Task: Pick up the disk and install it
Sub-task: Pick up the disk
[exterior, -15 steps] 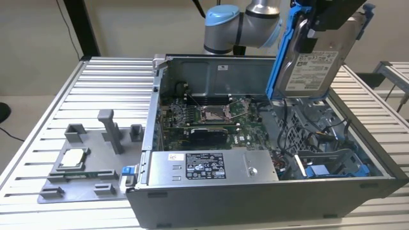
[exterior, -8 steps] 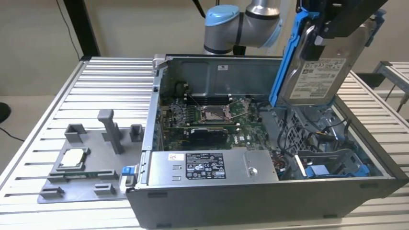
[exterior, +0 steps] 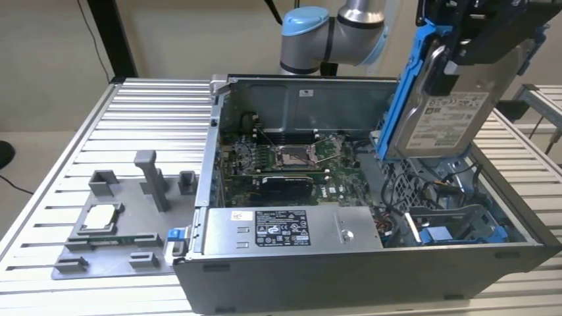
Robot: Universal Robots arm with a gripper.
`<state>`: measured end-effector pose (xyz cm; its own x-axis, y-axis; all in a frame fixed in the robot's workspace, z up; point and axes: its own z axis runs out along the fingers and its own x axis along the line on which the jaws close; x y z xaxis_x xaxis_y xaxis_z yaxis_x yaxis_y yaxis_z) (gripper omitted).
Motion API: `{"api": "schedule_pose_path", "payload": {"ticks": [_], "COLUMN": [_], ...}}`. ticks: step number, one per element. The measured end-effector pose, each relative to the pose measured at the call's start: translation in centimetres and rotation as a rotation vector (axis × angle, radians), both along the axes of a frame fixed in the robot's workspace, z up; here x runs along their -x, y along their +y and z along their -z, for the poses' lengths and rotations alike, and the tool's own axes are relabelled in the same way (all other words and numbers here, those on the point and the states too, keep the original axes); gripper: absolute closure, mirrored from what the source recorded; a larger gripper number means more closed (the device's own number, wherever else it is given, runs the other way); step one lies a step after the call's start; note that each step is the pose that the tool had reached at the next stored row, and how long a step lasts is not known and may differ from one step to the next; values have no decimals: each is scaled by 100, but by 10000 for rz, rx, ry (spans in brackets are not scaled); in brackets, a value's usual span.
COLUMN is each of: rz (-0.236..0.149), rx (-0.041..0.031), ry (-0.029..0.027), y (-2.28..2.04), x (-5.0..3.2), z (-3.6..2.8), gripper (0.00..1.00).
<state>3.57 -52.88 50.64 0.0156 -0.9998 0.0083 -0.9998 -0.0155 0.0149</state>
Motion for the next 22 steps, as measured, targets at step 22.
{"api": "schedule_pose_path", "payload": {"ticks": [22], "rz": [-3], "rx": [0], "ry": [148], "y": [-383], "x": [-319], "z": [27], "gripper": [100]}}
